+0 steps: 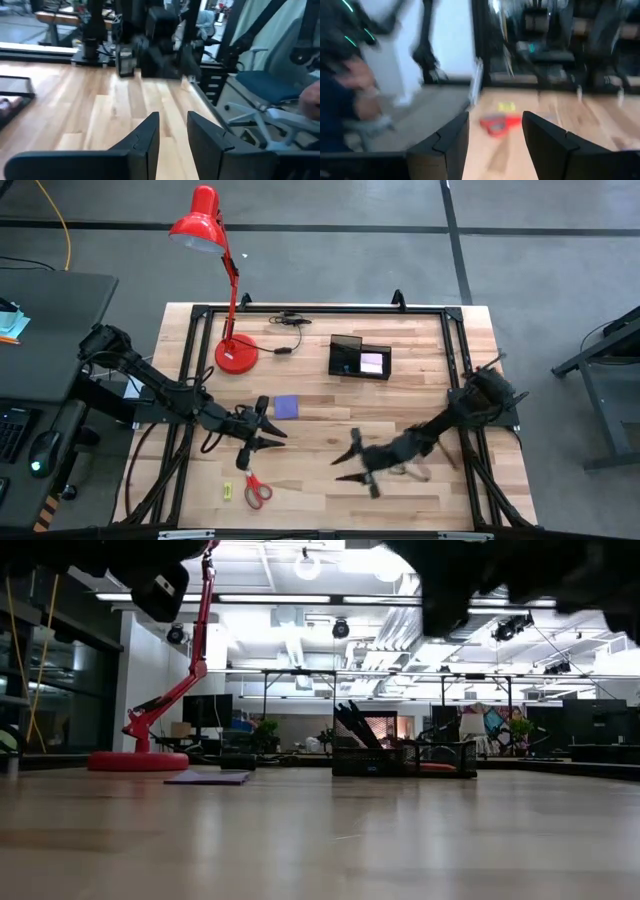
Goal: Pick and place office supplies into organizer
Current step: Put the red scissor into the black desk organizer
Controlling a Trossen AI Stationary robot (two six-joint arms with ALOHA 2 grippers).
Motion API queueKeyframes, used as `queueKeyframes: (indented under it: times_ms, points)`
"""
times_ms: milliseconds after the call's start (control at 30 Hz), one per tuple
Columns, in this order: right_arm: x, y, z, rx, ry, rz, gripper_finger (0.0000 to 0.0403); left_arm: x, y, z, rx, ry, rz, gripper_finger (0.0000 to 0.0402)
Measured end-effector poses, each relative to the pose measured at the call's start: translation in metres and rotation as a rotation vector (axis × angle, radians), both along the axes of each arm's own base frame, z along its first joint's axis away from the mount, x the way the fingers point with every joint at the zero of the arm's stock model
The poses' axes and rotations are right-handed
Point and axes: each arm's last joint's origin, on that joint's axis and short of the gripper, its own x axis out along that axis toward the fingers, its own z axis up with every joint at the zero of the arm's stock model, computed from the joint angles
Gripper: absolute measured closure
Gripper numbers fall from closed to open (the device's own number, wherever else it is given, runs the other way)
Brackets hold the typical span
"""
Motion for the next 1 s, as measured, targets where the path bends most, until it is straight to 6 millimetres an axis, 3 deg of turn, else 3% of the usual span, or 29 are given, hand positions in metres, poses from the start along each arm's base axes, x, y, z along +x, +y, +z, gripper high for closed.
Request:
queueKeyframes:
  times_ms: [67,300,600,700,833,1000]
  points:
    - [-0.015,-0.014,0.008,0.024,-0.041,-0.025,0.0226,0.000,0.001,0.000,0.015,0.002,0.027,0.0316]
    - [-0.061,-0.050,0.023,0.087,-0.050,-0.453,0.0224,0.000,0.002,-0.002,0.026,0.017,0.048,0.0316]
    - [-0.096,-0.061,0.021,0.070,-0.062,-0.305,0.0228,0.000,0.002,-0.003,0.017,0.027,0.061,0.0316]
    - [-0.104,-0.066,0.017,-0.063,-0.059,-0.363,0.0226,0.000,0.002,-0.003,0.018,0.029,0.061,0.0316]
    - [-0.115,-0.076,0.002,0.069,0.020,-0.398,0.0228,0.000,0.002,-0.003,0.016,0.025,0.060,0.0316]
    - [-0.132,-0.095,-0.011,0.115,0.050,-0.450,0.0229,0.000,0.002,-0.003,0.021,0.026,0.060,0.0316]
